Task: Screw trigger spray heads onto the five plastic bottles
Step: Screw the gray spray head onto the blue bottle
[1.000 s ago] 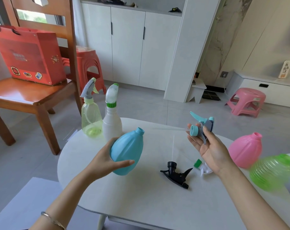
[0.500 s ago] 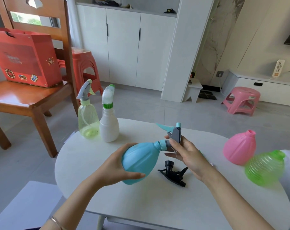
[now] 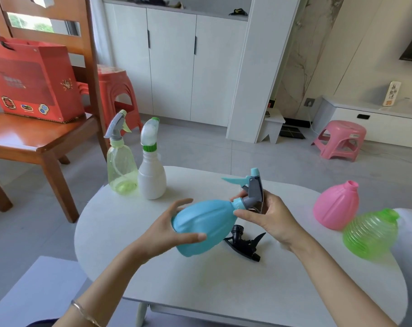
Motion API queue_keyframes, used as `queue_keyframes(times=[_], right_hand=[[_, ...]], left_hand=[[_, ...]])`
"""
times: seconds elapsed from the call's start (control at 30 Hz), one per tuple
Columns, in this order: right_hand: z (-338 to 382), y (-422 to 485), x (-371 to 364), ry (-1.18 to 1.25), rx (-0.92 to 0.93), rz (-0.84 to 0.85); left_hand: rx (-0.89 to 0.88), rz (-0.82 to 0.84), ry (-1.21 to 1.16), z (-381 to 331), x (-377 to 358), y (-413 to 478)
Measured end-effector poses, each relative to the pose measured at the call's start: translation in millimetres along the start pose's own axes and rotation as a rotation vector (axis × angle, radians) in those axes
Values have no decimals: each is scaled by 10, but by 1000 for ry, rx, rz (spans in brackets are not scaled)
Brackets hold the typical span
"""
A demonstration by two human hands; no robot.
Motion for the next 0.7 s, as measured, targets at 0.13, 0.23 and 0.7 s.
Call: queue_keyframes(times=[0.13, 0.23, 0.7], right_hand=[[25, -8, 62, 79, 36, -46], [-26, -14, 43, 66, 32, -81], [-356, -23, 8, 224, -181, -199]], left_hand=[[60, 8, -270, 65, -74, 15], [181, -1, -385, 143, -114, -5], [179, 127, -247, 123, -96, -9]])
Point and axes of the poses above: each hand's wrist, its own y-axis towards the middle knuckle, its own x-axis out of the back of the hand, z = x × y, the point moved 9 cm from there along y, towards the middle knuckle, and after that the axes turned 14 degrees about -y, right-handed, at the moved point
